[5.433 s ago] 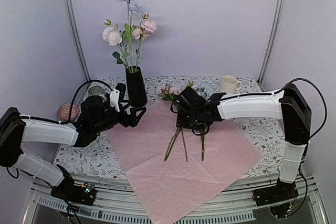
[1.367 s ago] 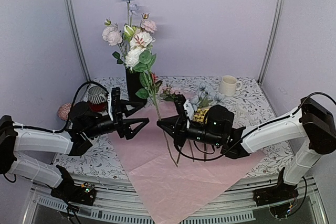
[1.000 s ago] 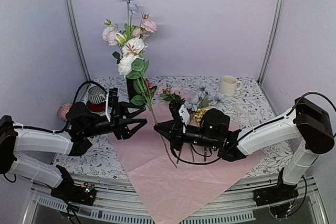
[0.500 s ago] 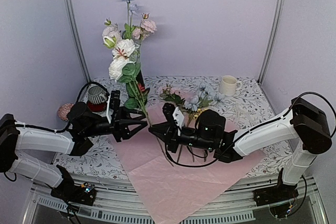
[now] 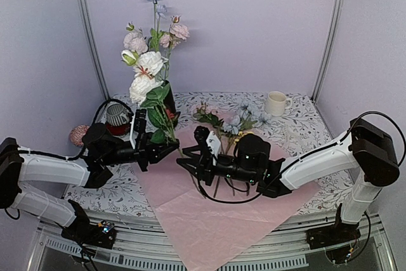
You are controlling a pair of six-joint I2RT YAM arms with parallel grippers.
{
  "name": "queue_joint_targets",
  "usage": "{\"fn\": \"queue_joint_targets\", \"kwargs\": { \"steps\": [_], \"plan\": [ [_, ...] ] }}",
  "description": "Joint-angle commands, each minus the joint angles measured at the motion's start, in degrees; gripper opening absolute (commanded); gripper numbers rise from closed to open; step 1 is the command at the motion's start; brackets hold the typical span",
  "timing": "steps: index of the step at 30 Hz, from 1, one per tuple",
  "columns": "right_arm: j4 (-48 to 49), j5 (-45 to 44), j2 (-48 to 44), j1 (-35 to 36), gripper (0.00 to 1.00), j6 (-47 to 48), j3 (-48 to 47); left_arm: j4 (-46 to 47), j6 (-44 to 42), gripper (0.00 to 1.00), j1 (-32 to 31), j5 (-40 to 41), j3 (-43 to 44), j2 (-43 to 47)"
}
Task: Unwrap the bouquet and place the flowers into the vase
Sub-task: Pass from the right arm to the left, then place the fake flower in the vase.
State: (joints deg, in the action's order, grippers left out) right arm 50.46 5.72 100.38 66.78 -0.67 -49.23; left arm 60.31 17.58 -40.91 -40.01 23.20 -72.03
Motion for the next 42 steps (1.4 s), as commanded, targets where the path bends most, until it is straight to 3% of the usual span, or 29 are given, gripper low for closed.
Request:
{"fn": "queue_joint_targets", "kwargs": {
  "steps": [1, 15, 19, 28, 33, 42],
  "plan": [
    [0.80, -3.40, -0.28, 0.19, 0.41, 0.05, -0.02, -2.70, -1.69, 0.00, -0.65, 3.26, 1.32, 0.84],
    [3.62, -15.54, -6.25, -0.83, 0.58, 3.60, 6.66, -9.21, -4.92, 0.00, -0.65, 16.23, 0.91, 3.22],
    [2.74, -20.83, -10.10, -2.44, 0.86, 6.91, 9.37, -9.94, -5.68, 0.00, -0.62, 18.34, 0.67, 3.80],
    [-2.03, -20.76, -14.47, -11.43, 1.00, 9.55, 13.20, -11.78, -7.45, 0.00, -0.57, 20.46, 0.97, 4.45],
    [2.98, -12.52, -14.39, -11.93, 0.99, 8.02, 18.68, -17.20, -10.08, 0.00, -0.48, 28.80, 2.87, 6.94],
    [11.26, -16.44, -13.02, -11.93, 0.99, 7.94, 23.69, -27.98, -12.79, 0.00, 0.93, 40.60, 12.69, 7.07]
  ]
}}
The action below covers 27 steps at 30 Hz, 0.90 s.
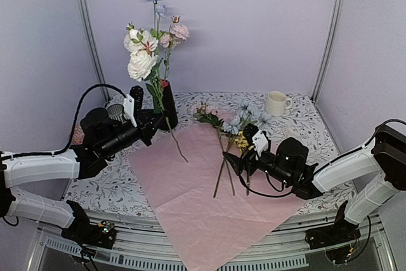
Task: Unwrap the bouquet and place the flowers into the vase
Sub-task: Place the fake flower in the vase.
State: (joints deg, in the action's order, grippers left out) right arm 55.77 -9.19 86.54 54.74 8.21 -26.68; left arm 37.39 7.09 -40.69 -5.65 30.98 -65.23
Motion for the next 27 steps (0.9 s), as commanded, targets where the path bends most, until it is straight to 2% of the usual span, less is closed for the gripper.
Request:
{"fn": "queue_joint_targets", "kwargs": {
  "steps": [1, 5, 13, 21, 27],
  "plan": [
    [6.22, -1.82, 1.46, 0.11, 0.99, -1.04, 1.00, -5.70, -2.42, 0.00, 0.93, 7.58, 6.17, -0.03],
    [6.20, -2.18, 3.41, 0.13, 0.99, -1.08, 0.03, -8.86, -1.08, 0.00, 2.43, 14.70, 12.56, -2.92],
    [6.22, -1.61, 3.72, 0.15, 0.99, -1.34, -0.07, -11.68, -0.16, 0.00, 7.47, 18.56, 22.65, -7.50],
    [6.19, -2.05, 4.23, 0.19, 0.99, -1.08, -0.34, -8.47, -7.55, 0.00, 10.19, 23.30, 29.78, -10.04],
    [6.11, -1.62, 4.34, 0.17, 0.99, -1.07, -0.40, -7.55, -9.34, 0.00, 11.84, 22.63, 34.96, -12.19]
  ]
}}
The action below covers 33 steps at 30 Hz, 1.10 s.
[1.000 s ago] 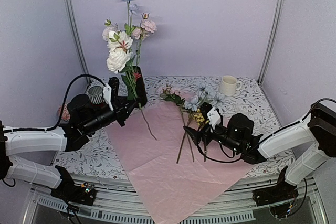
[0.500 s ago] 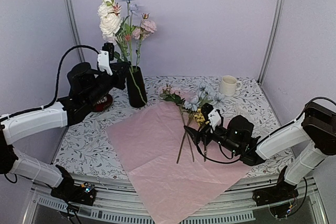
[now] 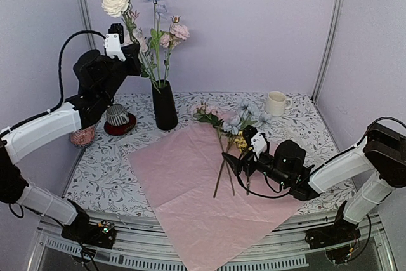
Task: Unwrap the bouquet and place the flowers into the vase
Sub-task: Place the fake flower in the vase.
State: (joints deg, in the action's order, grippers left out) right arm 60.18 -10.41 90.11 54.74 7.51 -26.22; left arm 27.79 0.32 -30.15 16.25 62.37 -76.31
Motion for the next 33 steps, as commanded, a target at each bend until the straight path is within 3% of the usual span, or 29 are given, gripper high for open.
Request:
{"fn": "queue_joint_targets", "kwargs": {
  "steps": [1, 22, 29, 31, 33],
  "plan": [
    [1.63, -0.40, 0.77, 0.14, 0.99, -0.38, -0.91, 2.09, -2.63, 0.00, 1.39, 0.41, 4.39, -1.34],
    [0.99, 0.52, 1.04, 0.15, 0.99, -0.34, -1.33, -5.15, -0.87, 0.00, 4.21, 0.40, 12.75, -11.03],
    [0.73, 0.44, 1.04, 0.18, 0.99, -0.22, -1.36, -21.42, 7.67, 0.02, 8.49, -5.02, 25.80, -21.29],
    [0.73, 0.36, 0.95, 0.17, 0.99, -0.21, -1.34, -23.72, 8.70, 0.07, 8.90, -5.96, 27.22, -23.00],
    [0.64, 0.43, 0.89, 0.15, 0.99, -0.21, -1.32, -24.16, 9.03, 0.20, 8.93, -7.40, 27.09, -23.48]
  ]
}}
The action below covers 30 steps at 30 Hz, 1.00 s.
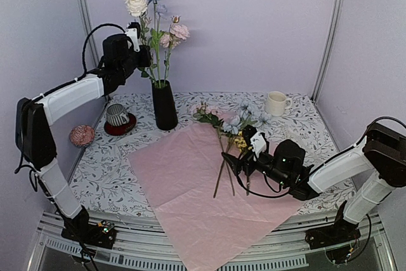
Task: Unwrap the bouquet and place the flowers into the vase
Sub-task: Place the fake flower in the vase, then pick up the fake flower from the flattened wrapping paper.
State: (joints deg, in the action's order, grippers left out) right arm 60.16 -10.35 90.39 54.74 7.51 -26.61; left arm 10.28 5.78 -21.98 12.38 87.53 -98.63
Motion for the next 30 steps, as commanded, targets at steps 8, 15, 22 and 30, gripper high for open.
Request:
{"fn": "queue_joint_targets", "kwargs": {
  "steps": [8, 15, 22, 30],
  "plan": [
    [0.44, 0.86, 0.80, 0.18, 0.99, -0.21, -1.09, -9.43, 5.46, 0.56, 1.32, -5.88, 0.89, 0.04],
    [0.23, 1.07, 0.80, 0.17, 0.99, -0.21, -1.24, -5.84, 8.55, 0.80, 1.41, -8.54, -9.64, 3.59],
    [-0.03, 1.22, 0.84, 0.16, 0.99, -0.56, -1.38, -0.76, 11.58, 0.87, 1.32, -12.07, -21.07, 8.08],
    [-1.05, -3.71, 1.76, 0.18, 0.99, -3.68, -3.09, 2.55, 15.20, 0.94, 0.06, -16.85, -31.82, 18.60]
  ]
}}
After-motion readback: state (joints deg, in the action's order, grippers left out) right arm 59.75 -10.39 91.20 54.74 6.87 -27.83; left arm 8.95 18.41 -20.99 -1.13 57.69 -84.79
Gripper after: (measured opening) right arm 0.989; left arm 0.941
